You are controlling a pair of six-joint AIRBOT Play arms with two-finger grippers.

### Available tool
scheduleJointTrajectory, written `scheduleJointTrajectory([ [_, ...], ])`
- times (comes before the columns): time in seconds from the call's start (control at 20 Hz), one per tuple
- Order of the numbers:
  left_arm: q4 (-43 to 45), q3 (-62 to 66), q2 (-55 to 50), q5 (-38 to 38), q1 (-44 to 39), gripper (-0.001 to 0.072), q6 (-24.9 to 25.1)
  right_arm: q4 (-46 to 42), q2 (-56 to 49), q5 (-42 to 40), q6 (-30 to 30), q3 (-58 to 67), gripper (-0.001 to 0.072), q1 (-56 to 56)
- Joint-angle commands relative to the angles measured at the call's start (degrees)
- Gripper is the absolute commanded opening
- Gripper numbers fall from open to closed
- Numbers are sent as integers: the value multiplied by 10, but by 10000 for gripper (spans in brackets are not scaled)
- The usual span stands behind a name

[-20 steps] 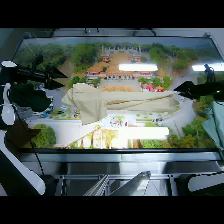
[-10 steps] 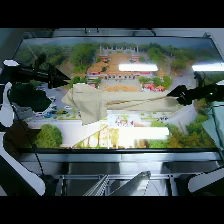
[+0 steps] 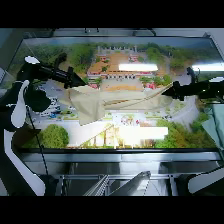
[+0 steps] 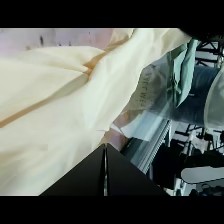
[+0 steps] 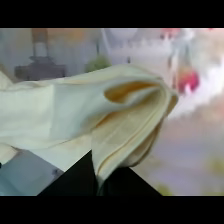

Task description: Fold the shirts.

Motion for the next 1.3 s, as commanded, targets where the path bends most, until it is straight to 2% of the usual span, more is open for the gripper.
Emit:
scheduleJointTrajectory([
  [0.0, 0, 0, 0, 18, -56, 1, 14, 9, 29, 26, -2, 4, 25, -12],
  [0.25, 1, 0, -25, 109, -150, 17, 13, 7, 82, 90, 0, 4, 25, -79],
  [0.45, -6, 0, -53, 150, -208, 17, 10, -2, 123, 128, 7, 4, 25, -153],
  [0.55, -27, 0, -55, 141, -221, 17, 9, -23, 143, 137, 21, 4, 25, -189],
  [0.6, -64, 1, -48, 125, -217, 17, 29, -37, 153, 137, 27, 4, 25, -205],
  [0.7, -113, 0, -23, 96, -190, 17, 53, -47, 171, 137, 35, 4, 25, -230],
  [0.8, -101, 0, 14, 73, -141, 17, 52, -42, 186, 136, 46, 4, 25, -235],
  [0.95, -106, 0, 65, 14, -59, 17, 41, 23, 195, 135, 63, 4, 25, -184],
  [1.05, -105, 0, 97, -11, -15, 17, 41, 74, 195, 111, 77, 4, 26, -104],
  [1.15, -105, 0, 126, -15, 19, 17, 41, 83, 194, 37, 89, 4, 26, 10],
  [1.25, -105, 0, 150, -17, 44, 17, 42, 85, 188, -75, 97, 4, 25, 132],
])
